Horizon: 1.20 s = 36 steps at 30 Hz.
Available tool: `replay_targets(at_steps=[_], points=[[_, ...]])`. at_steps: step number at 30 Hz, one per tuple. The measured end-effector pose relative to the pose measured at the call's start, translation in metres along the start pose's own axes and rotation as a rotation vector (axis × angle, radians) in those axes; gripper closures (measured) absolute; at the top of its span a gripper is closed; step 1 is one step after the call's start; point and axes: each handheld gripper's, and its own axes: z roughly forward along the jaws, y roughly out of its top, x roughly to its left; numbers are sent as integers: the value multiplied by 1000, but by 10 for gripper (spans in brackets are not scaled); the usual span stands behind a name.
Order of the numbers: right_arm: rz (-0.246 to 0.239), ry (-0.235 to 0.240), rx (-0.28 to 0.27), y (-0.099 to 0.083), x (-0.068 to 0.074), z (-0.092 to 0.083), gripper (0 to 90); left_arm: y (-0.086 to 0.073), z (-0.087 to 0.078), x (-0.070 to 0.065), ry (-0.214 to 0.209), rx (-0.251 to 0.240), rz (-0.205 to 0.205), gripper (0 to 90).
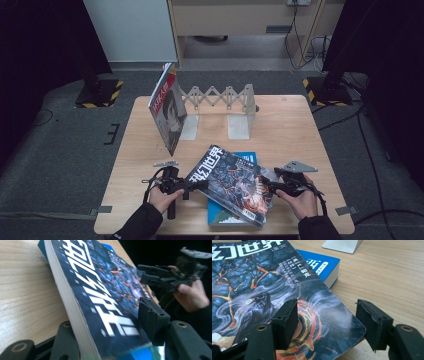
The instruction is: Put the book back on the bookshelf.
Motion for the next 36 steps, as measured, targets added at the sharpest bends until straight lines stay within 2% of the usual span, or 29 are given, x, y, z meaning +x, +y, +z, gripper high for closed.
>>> replay_targets(at_steps=[2,7,11,15,18,23,28,36], points=[[3,2,-1,0,0,0,348,2,1,2,-11,6,-32,520],[9,4,0,0,0,0,347,4,0,3,-15,11,-63,585],[7,10,-1,0,-2,0,343,7,-2,0,-31,4,-77,631],[10,9,1,1,-3,-1,347,10,-4,-5,-32,-1,-71,656],[4,-6,0,1,-5,-2,351,13,-6,-9,-36,-16,-75,681],[23,-30,-17,2,-13,-8,351,16,-12,-15,-37,-36,-78,708],[32,-49,-25,2,-20,-11,352,25,-22,-18,-61,-82,-110,751],[48,-80,-23,0,-30,-15,350,37,-35,-25,-89,-123,-140,800]])
